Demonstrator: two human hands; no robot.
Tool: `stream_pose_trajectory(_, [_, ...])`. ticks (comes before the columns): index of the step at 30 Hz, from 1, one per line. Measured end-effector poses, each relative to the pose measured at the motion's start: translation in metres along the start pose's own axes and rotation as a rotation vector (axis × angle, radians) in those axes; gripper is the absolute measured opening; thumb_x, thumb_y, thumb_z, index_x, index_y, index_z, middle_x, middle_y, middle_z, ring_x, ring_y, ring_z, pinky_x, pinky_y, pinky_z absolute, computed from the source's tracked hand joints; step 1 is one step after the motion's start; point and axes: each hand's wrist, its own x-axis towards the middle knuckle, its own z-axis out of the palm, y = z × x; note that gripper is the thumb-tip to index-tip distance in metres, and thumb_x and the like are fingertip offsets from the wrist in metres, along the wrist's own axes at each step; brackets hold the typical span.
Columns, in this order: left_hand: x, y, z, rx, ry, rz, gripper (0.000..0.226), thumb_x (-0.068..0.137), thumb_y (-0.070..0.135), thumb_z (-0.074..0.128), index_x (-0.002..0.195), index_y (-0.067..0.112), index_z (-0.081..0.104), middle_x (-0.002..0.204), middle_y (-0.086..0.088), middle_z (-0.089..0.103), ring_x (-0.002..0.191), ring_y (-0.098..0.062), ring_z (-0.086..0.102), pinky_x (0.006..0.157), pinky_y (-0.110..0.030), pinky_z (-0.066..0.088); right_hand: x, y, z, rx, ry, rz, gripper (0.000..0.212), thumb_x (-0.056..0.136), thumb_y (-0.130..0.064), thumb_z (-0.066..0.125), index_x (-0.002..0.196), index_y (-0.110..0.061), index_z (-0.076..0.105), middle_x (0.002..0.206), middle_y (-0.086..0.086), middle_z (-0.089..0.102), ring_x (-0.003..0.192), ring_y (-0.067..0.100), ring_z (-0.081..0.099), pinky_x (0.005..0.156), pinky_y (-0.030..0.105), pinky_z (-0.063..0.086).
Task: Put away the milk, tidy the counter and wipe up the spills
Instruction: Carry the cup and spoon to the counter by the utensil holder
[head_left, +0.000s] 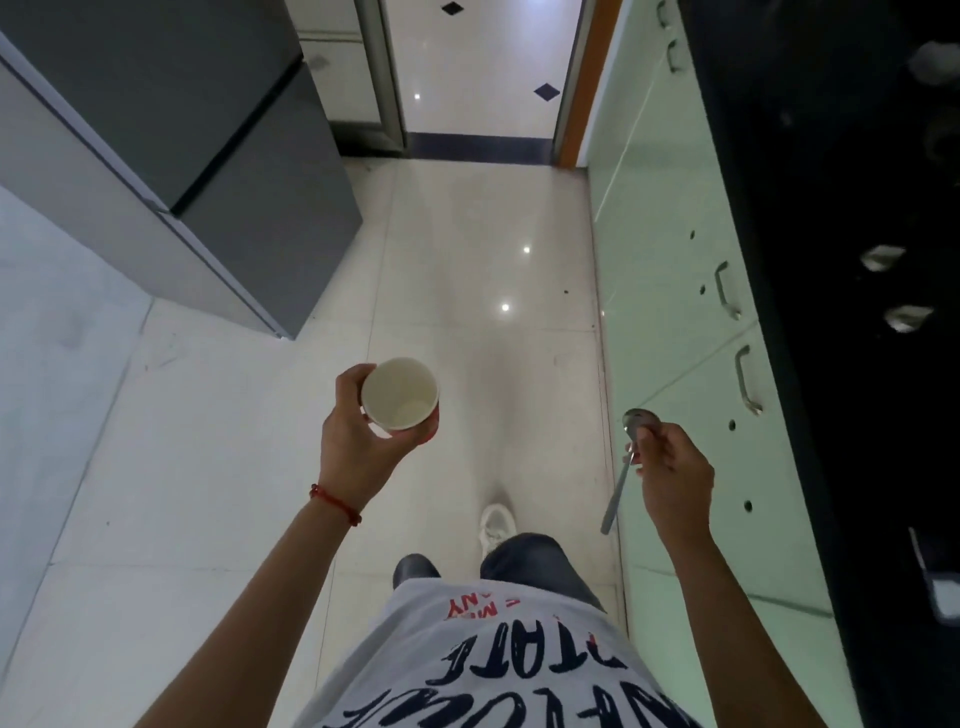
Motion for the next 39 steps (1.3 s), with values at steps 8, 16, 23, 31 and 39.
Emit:
stream_pose_trajectory(8, [0.103, -0.001, 0.009, 0.048, 0.104, -0.141, 0.076, 0.057, 0.017, 0.086, 0.119, 0.005, 0.043, 0.108, 0.005, 0.048, 0.093, -0.018, 0.051, 0.066, -0.014, 0.043, 0.149, -0.077, 0.065, 0.02, -0.142, -0.061, 0.016, 0.091, -0.017, 0.053, 0.077, -0.021, 0.059, 0.065, -0.008, 0.063, 0.063, 0.002, 0.06, 0.06, 0.01, 0.043])
stream_pose_trajectory(16, [0.265, -0.024, 0.026, 0.048, 0.084, -0.232, 0.075, 0.058, 0.015, 0.086, 0.118, 0.005, 0.043, 0.106, 0.003, 0.048, 0.093, -0.02, 0.051, 0.07, -0.027, 0.046, 0.287, -0.118, 0.146, -0.009, -0.122, -0.049, 0.014, 0.091, -0.015, 0.054, 0.078, -0.018, 0.059, 0.064, -0.001, 0.064, 0.064, 0.002, 0.062, 0.058, 0.012, 0.044])
stream_pose_trajectory(23, [0.44, 0.0, 0.066, -0.009, -0.104, -0.172, 0.083, 0.051, 0.03, 0.088, 0.118, 0.011, 0.042, 0.105, 0.004, 0.05, 0.094, -0.018, 0.052, 0.068, -0.015, 0.045, 0.391, -0.153, 0.173, -0.027, -0.06, 0.091, 0.014, 0.09, -0.022, 0.056, 0.082, -0.014, 0.063, 0.069, 0.005, 0.066, 0.068, 0.003, 0.06, 0.056, 0.007, 0.041])
stream_pose_trajectory(31, [0.596, 0.068, 0.145, -0.04, -0.197, 0.015, 0.075, 0.058, 0.024, 0.086, 0.118, 0.012, 0.042, 0.1, 0.012, 0.049, 0.087, -0.006, 0.052, 0.068, -0.006, 0.043, 0.499, -0.17, 0.172, -0.006, 0.019, 0.159, 0.016, 0.09, -0.026, 0.056, 0.079, -0.014, 0.06, 0.065, 0.001, 0.063, 0.062, -0.003, 0.056, 0.055, 0.008, 0.04])
stream_pose_trajectory(39, [0.703, 0.109, 0.205, 0.026, -0.208, 0.058, 0.077, 0.059, 0.021, 0.084, 0.121, 0.006, 0.041, 0.11, 0.0, 0.048, 0.096, -0.016, 0.051, 0.069, -0.007, 0.041, 0.654, -0.201, 0.171, 0.127, 0.067, 0.113, 0.017, 0.09, -0.021, 0.055, 0.077, -0.031, 0.059, 0.065, -0.013, 0.065, 0.064, 0.005, 0.06, 0.062, 0.016, 0.046])
